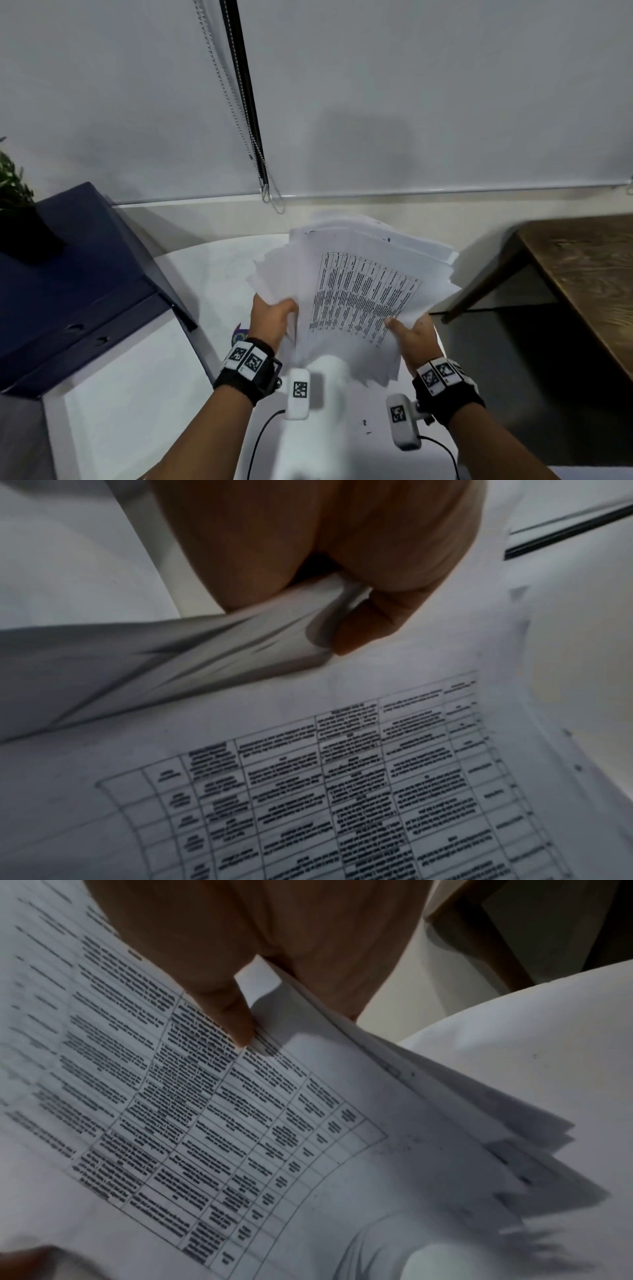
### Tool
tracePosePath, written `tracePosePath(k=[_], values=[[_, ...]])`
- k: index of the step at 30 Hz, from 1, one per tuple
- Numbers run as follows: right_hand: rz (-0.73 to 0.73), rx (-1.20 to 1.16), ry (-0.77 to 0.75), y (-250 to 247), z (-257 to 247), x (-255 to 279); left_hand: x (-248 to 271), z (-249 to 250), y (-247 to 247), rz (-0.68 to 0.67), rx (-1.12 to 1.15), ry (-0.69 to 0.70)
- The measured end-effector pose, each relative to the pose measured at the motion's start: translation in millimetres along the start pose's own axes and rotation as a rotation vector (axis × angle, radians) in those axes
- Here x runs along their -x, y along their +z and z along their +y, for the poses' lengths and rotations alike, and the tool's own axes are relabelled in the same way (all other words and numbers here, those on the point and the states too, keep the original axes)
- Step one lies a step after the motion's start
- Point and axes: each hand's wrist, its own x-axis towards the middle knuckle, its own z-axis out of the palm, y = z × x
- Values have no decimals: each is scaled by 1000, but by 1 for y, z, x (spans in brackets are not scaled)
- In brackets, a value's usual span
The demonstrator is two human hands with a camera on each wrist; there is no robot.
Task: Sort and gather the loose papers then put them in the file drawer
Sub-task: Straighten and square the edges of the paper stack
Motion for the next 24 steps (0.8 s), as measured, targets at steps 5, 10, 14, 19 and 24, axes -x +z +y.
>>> tracePosePath(k=[5,10,14,19,24], values=[[30,-78,11,0,-11,-12,-11,10,1,1,8,19],[-60,-119,-30,1,2,-15,-11,6,-4,-84,12,4],[-75,-324,-90,-4,-10,-13,-14,6,-16,-193,-9,43],[-65,-407,-173,-7,-26,-15,-28,4,-37,-181,-142,85],[-77,-447,-169,-1,-29,-13,-28,1,-34,-177,-201,46]])
